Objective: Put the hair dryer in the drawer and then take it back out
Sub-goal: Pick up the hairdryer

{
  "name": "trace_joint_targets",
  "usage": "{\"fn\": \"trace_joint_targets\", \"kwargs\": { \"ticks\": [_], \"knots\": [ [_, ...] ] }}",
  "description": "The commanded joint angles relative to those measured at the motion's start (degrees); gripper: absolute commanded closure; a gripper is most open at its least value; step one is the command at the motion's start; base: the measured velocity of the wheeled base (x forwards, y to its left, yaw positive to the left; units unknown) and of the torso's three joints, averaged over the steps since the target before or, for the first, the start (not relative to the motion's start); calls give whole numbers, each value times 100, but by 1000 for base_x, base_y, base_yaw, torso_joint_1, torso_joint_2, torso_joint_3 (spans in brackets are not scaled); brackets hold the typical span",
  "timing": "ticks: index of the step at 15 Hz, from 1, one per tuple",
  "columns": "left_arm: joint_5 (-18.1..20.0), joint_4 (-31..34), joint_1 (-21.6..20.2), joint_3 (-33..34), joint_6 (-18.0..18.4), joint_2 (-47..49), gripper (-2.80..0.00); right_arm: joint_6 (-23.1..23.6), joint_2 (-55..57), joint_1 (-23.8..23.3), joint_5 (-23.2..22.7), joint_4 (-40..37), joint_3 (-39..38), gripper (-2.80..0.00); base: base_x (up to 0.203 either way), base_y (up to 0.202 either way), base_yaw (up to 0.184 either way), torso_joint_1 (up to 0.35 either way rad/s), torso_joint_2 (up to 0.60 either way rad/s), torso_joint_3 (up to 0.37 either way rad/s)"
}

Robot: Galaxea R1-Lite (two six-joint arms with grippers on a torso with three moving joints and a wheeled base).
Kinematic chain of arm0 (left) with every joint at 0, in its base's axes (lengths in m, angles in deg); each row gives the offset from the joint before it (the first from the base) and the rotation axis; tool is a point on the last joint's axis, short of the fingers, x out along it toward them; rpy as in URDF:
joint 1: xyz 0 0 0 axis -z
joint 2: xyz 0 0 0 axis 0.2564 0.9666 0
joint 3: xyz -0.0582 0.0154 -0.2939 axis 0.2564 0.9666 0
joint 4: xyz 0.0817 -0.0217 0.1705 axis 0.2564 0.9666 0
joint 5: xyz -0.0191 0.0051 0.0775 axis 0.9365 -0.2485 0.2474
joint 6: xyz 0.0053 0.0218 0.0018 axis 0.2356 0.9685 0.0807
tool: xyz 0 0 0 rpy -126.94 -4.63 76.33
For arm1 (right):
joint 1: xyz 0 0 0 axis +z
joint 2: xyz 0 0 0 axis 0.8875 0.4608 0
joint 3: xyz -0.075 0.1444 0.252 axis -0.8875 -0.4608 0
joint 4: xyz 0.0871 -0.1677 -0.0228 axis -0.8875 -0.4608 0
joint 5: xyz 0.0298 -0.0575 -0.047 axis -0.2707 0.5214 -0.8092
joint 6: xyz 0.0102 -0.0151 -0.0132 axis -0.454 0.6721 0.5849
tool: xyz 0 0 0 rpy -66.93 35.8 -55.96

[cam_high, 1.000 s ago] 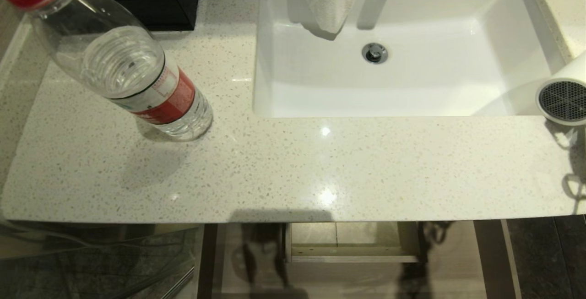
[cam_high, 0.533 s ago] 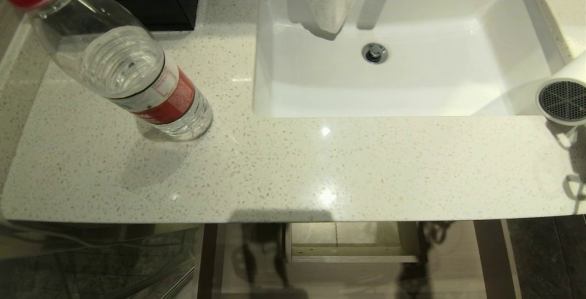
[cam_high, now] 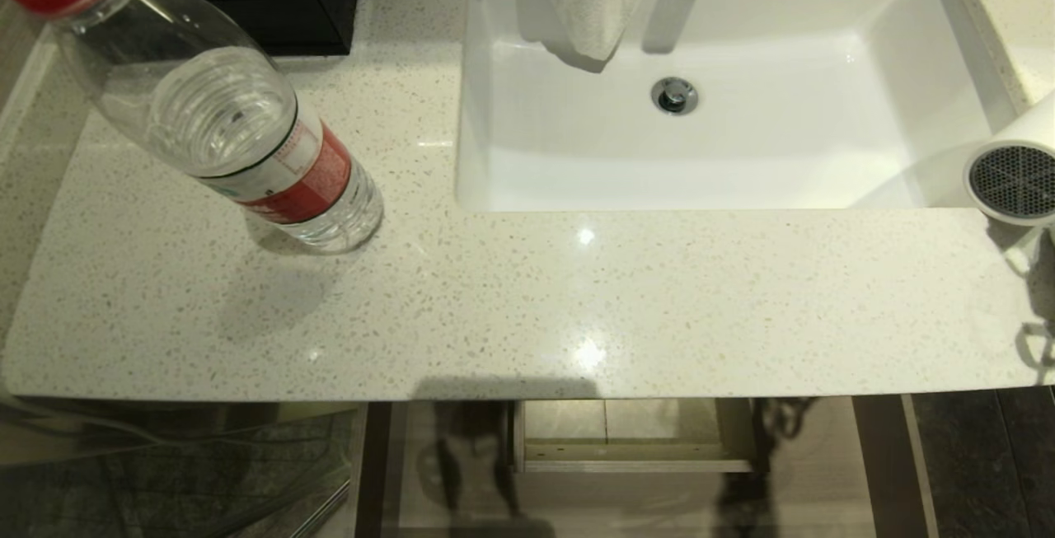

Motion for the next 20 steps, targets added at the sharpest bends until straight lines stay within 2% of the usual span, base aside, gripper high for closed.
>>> {"fn": "trace_joint_targets", "kwargs": {
  "ticks": [1, 8, 9, 11, 20],
  "knots": [
    [-1, -1, 0, 2, 0, 0, 0, 6, 11, 0, 9, -10, 4, -280, 0, 0, 0, 0, 0, 0],
    [-1, -1, 0, -3, 0, 0, 0, -11, -7, 0, 3, -25, -8, -280, 0, 0, 0, 0, 0, 0],
    [-1, -1, 0, 2, 0, 0, 0, -61, -3, 0, 13, -19, 13, 0, 0, 0, 0, 0, 0, 0],
    [-1, -1, 0, 2, 0, 0, 0, -284, 2, 0, 35, -74, 13, 0, 0, 0, 0, 0, 0, 0],
    [-1, -1, 0, 2, 0, 0, 0, -267, -62, -13, 53, -155, 96, 0, 0, 0, 0, 0, 0, 0]
  ]
}}
